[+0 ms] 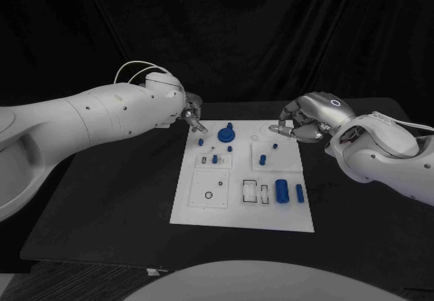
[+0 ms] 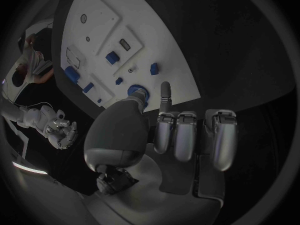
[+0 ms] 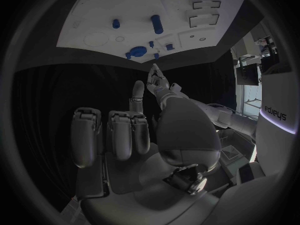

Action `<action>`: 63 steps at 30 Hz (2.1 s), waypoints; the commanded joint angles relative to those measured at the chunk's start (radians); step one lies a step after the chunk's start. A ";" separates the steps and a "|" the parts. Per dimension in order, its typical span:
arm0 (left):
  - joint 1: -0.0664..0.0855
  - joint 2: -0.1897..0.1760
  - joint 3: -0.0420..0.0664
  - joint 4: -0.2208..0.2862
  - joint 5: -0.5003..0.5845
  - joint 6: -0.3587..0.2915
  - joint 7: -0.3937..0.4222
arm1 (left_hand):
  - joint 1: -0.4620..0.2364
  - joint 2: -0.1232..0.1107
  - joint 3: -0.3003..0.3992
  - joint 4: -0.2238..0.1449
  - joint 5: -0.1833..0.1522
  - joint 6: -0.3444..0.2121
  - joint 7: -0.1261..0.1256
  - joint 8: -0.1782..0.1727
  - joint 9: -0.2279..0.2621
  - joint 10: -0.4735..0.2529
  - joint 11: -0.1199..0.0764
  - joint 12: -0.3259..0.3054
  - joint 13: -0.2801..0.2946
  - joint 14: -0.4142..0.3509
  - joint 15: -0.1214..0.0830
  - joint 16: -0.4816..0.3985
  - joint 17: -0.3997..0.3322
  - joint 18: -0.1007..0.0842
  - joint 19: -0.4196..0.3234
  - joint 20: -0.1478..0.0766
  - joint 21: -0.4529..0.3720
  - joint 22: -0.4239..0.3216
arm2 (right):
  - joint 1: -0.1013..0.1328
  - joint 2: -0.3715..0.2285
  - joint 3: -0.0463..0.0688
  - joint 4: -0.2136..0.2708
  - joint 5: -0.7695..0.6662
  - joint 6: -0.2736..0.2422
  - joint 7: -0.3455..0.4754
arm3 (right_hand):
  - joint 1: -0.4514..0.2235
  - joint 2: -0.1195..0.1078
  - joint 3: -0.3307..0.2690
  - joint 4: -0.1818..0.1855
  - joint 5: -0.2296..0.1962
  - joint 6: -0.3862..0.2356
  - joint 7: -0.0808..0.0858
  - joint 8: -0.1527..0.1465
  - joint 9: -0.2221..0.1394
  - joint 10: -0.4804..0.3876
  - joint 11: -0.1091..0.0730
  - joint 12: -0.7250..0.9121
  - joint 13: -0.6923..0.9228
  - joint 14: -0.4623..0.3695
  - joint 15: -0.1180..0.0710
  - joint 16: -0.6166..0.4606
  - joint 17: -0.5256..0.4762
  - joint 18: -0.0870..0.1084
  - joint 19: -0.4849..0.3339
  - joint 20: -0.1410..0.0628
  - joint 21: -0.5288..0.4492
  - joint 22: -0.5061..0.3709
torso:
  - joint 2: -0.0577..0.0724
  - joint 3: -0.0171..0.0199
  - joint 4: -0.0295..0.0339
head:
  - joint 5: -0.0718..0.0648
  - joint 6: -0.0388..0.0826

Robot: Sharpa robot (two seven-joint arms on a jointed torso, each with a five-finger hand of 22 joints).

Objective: Assemble the parts on the task board

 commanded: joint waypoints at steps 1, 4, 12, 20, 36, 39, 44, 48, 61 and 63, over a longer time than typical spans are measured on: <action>-0.005 0.003 0.001 -0.008 -0.004 0.000 0.005 | 0.012 0.000 0.018 -0.007 0.008 -0.012 0.002 -0.011 0.018 0.111 -0.007 0.018 0.273 0.107 -0.016 0.014 0.268 -0.002 0.074 -0.012 0.001 0.260 | -0.003 0.001 0.001 0.000 0.000 0.009 -0.014 | 0.008 0.010 0.044 0.005 0.027 -0.015 -0.002 0.005 0.016 0.108 0.006 -0.012 0.252 0.085 0.010 -0.007 0.182 -0.022 0.066 0.003 0.004 0.253 | -0.001 -0.0006 0.0004 | 0.000 0.000; -0.008 0.003 0.001 -0.012 -0.004 0.003 0.004 | 0.011 0.002 0.018 -0.006 0.009 -0.014 0.003 -0.012 0.021 0.111 -0.007 0.018 0.273 0.107 -0.015 0.014 0.268 -0.002 0.073 -0.012 0.000 0.260 | -0.004 0.002 0.001 -0.001 0.000 0.011 -0.015 | 0.009 0.010 0.044 0.005 0.029 -0.016 -0.001 0.004 0.016 0.108 0.006 -0.012 0.252 0.085 0.010 -0.007 0.181 -0.022 0.066 0.003 0.004 0.253 | -0.002 -0.0001 0.0004 | -0.001 0.000; -0.015 0.001 0.001 -0.019 -0.004 0.016 0.003 | 0.007 0.004 0.016 -0.003 0.008 -0.018 0.004 -0.014 0.026 0.111 -0.005 0.018 0.273 0.107 -0.014 0.014 0.268 -0.001 0.072 -0.011 -0.003 0.259 | -0.006 0.004 0.001 -0.004 0.000 0.019 -0.019 | 0.010 0.010 0.045 0.005 0.030 -0.016 -0.001 0.004 0.017 0.108 0.006 -0.012 0.252 0.085 0.010 -0.008 0.180 -0.022 0.065 0.003 0.003 0.253 | -0.003 0.0000 0.0004 | 0.001 0.000; -0.019 -0.001 0.001 -0.017 -0.004 0.018 0.019 | -0.003 0.008 0.010 0.006 -0.005 -0.030 0.009 -0.027 0.034 0.111 -0.002 0.018 0.273 0.107 -0.011 0.014 0.268 -0.001 0.070 -0.008 -0.004 0.258 | -0.010 0.007 0.001 -0.008 0.000 0.024 -0.021 | 0.010 0.011 0.045 0.005 0.031 -0.016 -0.001 0.003 0.017 0.108 0.006 -0.012 0.252 0.085 0.010 -0.008 0.179 -0.021 0.064 0.003 0.001 0.252 | -0.003 -0.0006 0.0005 | 0.000 0.000; -0.031 0.013 0.001 -0.017 -0.004 0.025 0.035 | 0.003 0.015 0.014 0.003 0.000 -0.030 0.009 -0.032 0.039 0.111 -0.001 0.018 0.273 0.107 -0.009 0.014 0.268 0.000 0.067 -0.006 -0.008 0.257 | -0.012 0.013 0.001 -0.013 0.000 0.031 -0.025 | 0.010 0.012 0.045 0.006 0.031 -0.017 0.000 0.003 0.017 0.108 0.006 -0.012 0.252 0.085 0.011 -0.008 0.179 -0.021 0.063 0.004 -0.001 0.251 | -0.005 -0.0004 0.0002 | -0.004 0.000; -0.034 0.015 0.001 -0.020 -0.004 0.025 0.036 | 0.003 0.016 0.014 0.003 0.001 -0.030 0.009 -0.033 0.039 0.111 -0.001 0.018 0.273 0.107 -0.009 0.014 0.268 0.000 0.067 -0.006 -0.008 0.257 | -0.013 0.014 0.001 -0.014 0.000 0.032 -0.025 | 0.010 0.012 0.045 0.006 0.031 -0.017 0.000 0.003 0.017 0.108 0.006 -0.012 0.252 0.085 0.011 -0.008 0.179 -0.021 0.063 0.004 -0.001 0.251 | -0.005 -0.0001 0.0003 | -0.003 0.000; -0.038 0.017 0.001 -0.021 -0.004 0.023 0.033 | 0.007 0.017 0.015 0.001 0.007 -0.030 0.009 -0.035 0.041 0.111 0.000 0.018 0.273 0.107 -0.009 0.014 0.268 0.001 0.067 -0.006 -0.009 0.256 | -0.013 0.015 0.001 -0.015 0.000 0.035 -0.025 | 0.010 0.012 0.045 0.006 0.031 -0.017 0.000 0.003 0.017 0.108 0.006 -0.012 0.252 0.085 0.011 -0.008 0.179 -0.021 0.063 0.004 -0.001 0.251 | -0.006 -0.0003 0.0003 | -0.002 0.000; -0.041 0.020 0.001 -0.024 -0.004 0.020 0.030 | 0.009 0.017 0.015 -0.001 0.009 -0.031 0.009 -0.036 0.042 0.111 0.000 0.018 0.273 0.107 -0.009 0.014 0.268 0.001 0.066 -0.005 -0.009 0.256 | -0.015 0.016 0.001 -0.016 0.000 0.038 -0.025 | 0.010 0.012 0.045 0.006 0.031 -0.017 0.000 0.003 0.017 0.108 0.006 -0.012 0.252 0.085 0.011 -0.008 0.179 -0.021 0.063 0.004 -0.001 0.251 | -0.006 -0.0007 0.0001 | -0.001 0.000; -0.045 0.019 0.001 -0.020 -0.004 0.033 0.019 | 0.022 0.019 0.019 -0.009 0.037 -0.029 0.009 -0.043 0.052 0.111 0.000 0.018 0.273 0.107 -0.008 0.014 0.268 0.001 0.064 -0.004 -0.012 0.255 | -0.017 0.018 0.001 -0.019 0.000 0.045 -0.027 | 0.011 0.013 0.046 0.006 0.032 -0.017 0.000 0.002 0.018 0.108 0.007 -0.012 0.252 0.085 0.011 -0.009 0.177 -0.021 0.062 0.004 -0.002 0.251 | -0.006 -0.0006 0.0010 | -0.008 0.000; -0.046 0.019 0.001 -0.021 -0.004 0.034 0.019 | 0.025 0.020 0.020 -0.012 0.049 -0.028 0.009 -0.046 0.055 0.111 0.000 0.018 0.273 0.107 -0.008 0.014 0.268 0.002 0.064 -0.004 -0.012 0.255 | -0.017 0.019 0.001 -0.020 0.000 0.046 -0.026 | 0.011 0.013 0.046 0.006 0.032 -0.017 0.000 0.002 0.018 0.108 0.007 -0.012 0.252 0.085 0.011 -0.009 0.177 -0.021 0.062 0.004 -0.002 0.251 | -0.006 -0.0006 0.0007 | -0.009 0.000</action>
